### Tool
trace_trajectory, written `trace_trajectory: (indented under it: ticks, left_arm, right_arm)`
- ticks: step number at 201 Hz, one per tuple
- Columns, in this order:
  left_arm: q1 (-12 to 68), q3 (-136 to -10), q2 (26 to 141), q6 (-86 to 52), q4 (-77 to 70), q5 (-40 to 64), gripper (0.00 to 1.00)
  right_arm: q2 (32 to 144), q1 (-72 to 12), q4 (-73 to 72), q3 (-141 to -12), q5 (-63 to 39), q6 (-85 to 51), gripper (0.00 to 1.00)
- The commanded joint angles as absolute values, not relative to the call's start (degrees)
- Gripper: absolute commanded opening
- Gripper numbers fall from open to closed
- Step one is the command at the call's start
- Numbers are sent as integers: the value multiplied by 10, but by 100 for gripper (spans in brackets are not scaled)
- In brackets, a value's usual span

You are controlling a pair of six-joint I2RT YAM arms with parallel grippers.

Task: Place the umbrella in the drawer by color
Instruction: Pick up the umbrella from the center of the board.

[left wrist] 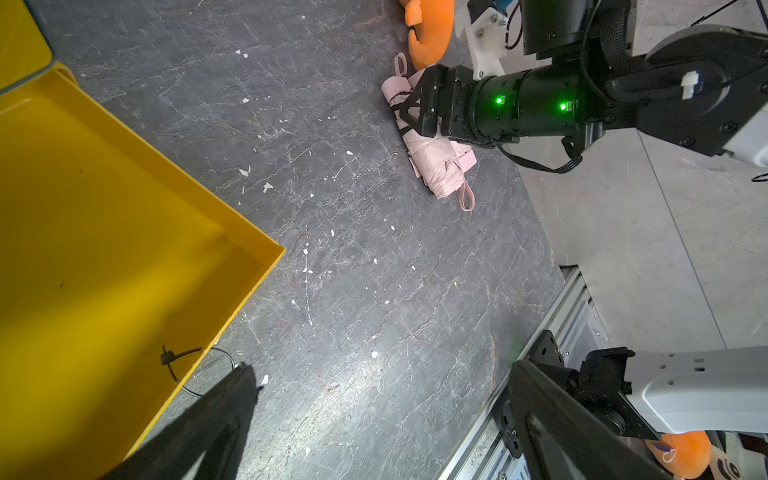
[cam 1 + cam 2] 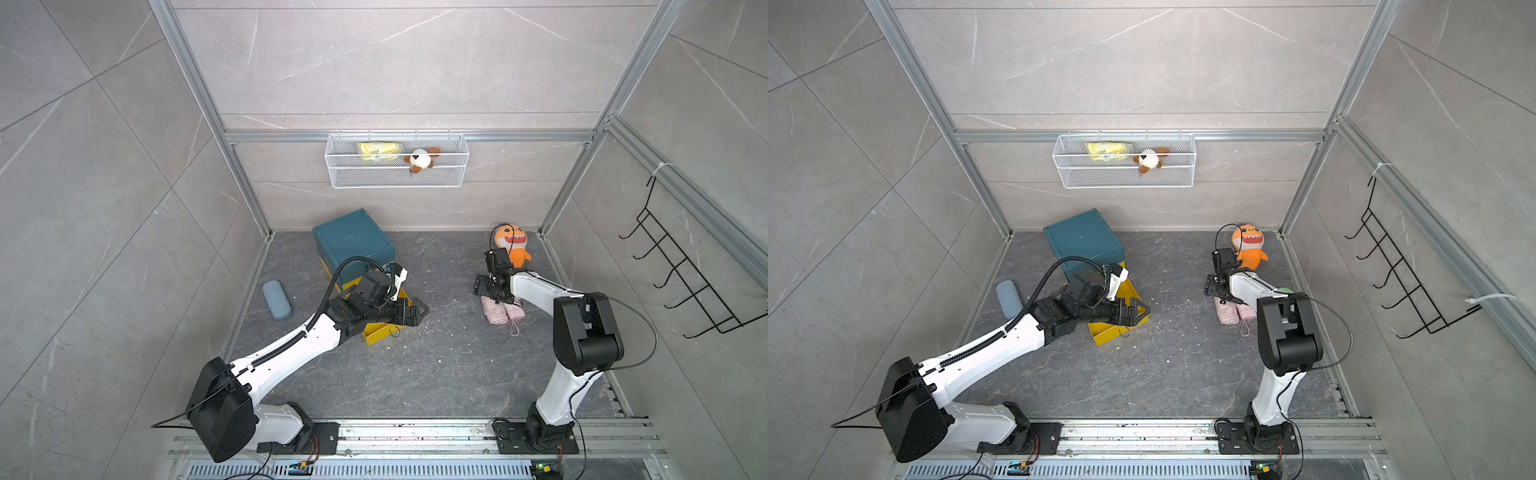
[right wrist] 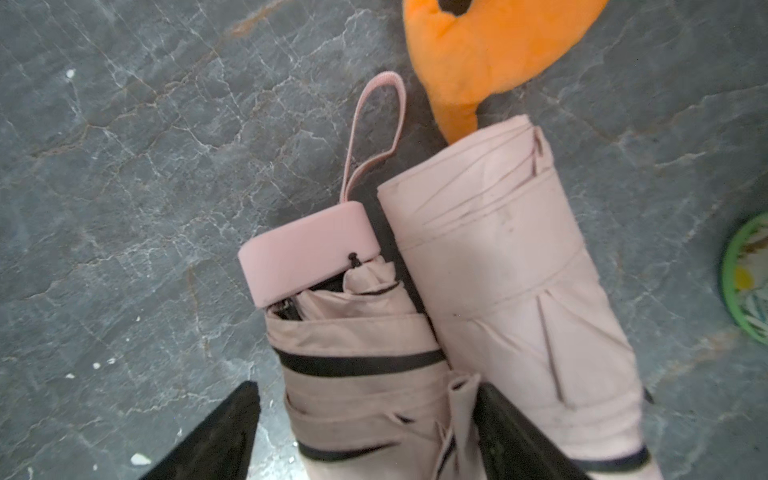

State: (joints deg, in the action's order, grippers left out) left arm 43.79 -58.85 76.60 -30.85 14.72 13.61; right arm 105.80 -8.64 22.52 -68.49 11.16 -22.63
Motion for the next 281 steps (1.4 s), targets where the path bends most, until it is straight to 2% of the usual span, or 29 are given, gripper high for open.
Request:
trace_trajectory:
  ticks: [1,105,233,260,281]
  left_arm:
    - [440,-586,771,-294,128,141,98]
    - [439,-586,772,-295,126,144,98]
    - [439,-580,760,-298,129,138,98]
    - [439,-579,758,-299,131,135,98]
    - [440,-577,757,-299,133,131,98]
  right_arm:
    - [1069,-85,237,-707,96,-224,83]
    - [1147,-97,299,-772,-23,-203,77]
    - [1188,-157,373,-818,52,-163,77]
    - [1186,-158,373,-817,51,-161,73]
    - [1178,-159,365,-812,32,-158,62]
